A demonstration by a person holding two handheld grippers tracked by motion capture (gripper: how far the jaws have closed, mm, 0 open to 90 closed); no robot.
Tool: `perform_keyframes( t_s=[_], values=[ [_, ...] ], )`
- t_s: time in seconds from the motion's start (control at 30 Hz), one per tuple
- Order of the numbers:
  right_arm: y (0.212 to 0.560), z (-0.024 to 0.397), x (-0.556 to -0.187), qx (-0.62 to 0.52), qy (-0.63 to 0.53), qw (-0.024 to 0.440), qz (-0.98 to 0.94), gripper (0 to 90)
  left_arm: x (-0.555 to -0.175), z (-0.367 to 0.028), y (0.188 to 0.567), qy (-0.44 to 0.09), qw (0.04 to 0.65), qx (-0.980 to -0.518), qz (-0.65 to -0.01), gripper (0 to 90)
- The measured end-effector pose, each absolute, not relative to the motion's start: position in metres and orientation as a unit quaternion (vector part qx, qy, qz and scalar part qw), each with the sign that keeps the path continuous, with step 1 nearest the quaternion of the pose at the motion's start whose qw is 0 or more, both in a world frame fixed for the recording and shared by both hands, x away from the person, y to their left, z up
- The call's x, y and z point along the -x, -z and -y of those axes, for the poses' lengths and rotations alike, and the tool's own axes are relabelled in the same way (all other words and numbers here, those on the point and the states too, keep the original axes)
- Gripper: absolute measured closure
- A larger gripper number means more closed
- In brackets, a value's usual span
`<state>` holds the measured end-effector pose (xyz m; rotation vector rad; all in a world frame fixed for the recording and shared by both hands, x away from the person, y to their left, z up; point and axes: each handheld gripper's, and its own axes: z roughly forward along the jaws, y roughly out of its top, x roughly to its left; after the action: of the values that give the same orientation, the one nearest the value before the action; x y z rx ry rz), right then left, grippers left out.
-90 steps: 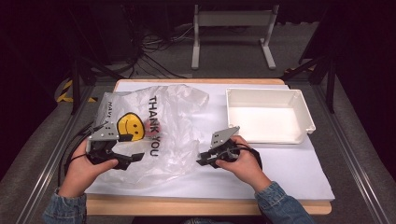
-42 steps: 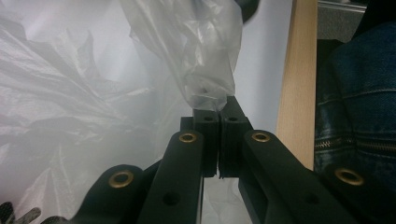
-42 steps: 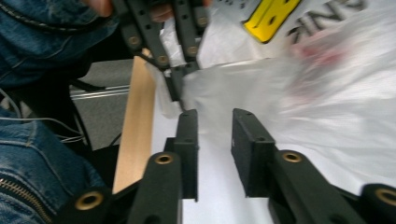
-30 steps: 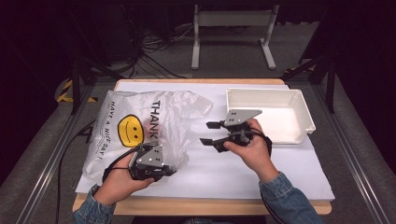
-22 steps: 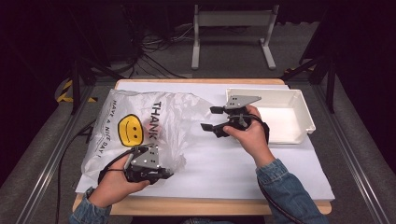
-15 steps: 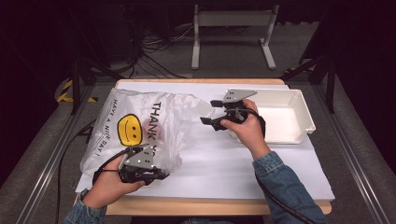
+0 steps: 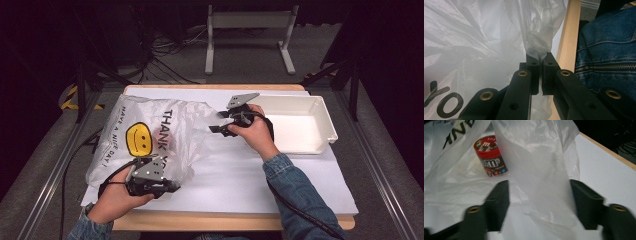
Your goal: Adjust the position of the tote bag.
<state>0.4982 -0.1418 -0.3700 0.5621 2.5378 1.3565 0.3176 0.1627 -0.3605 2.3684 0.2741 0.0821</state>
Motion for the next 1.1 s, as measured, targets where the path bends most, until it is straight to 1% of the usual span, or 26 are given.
perform_keyframes(
  t_s=[0.07, 0.13, 0.17, 0.2, 0.43, 0.73, 0.77, 1.1],
  values=[
    [0.367, 0.142, -0.496, -0.176, -0.443, 0.106, -0.873, 69.4, -0.318, -0.163, 0.360, -0.033, 0.369, -0.922, -0.108, 86.9],
    [0.364, 0.143, -0.494, -0.172, -0.440, 0.100, -0.876, 82.0, -0.318, -0.164, 0.360, -0.036, 0.368, -0.922, -0.111, 86.8],
    [0.362, 0.144, -0.492, -0.171, -0.440, 0.097, -0.876, 86.9, -0.318, -0.165, 0.360, -0.038, 0.366, -0.923, -0.112, 86.7],
    [0.360, 0.146, -0.490, -0.171, -0.439, 0.097, -0.877, 89.8, -0.318, -0.165, 0.360, -0.040, 0.366, -0.923, -0.113, 86.5],
    [0.348, 0.159, -0.473, -0.177, -0.444, 0.103, -0.873, 90.0, -0.321, -0.173, 0.357, -0.057, 0.363, -0.921, -0.127, 86.2],
    [0.337, 0.193, -0.438, -0.211, -0.466, 0.097, -0.853, 90.0, -0.323, -0.187, 0.349, -0.085, 0.366, -0.915, -0.146, 85.7],
    [0.337, 0.193, -0.438, -0.211, -0.466, 0.097, -0.853, 90.0, -0.323, -0.190, 0.348, -0.089, 0.368, -0.913, -0.149, 85.7],
    [0.328, 0.205, -0.391, -0.205, -0.462, 0.097, -0.858, 90.0, -0.327, -0.216, 0.338, -0.128, 0.378, -0.898, -0.183, 86.0]
  ],
)
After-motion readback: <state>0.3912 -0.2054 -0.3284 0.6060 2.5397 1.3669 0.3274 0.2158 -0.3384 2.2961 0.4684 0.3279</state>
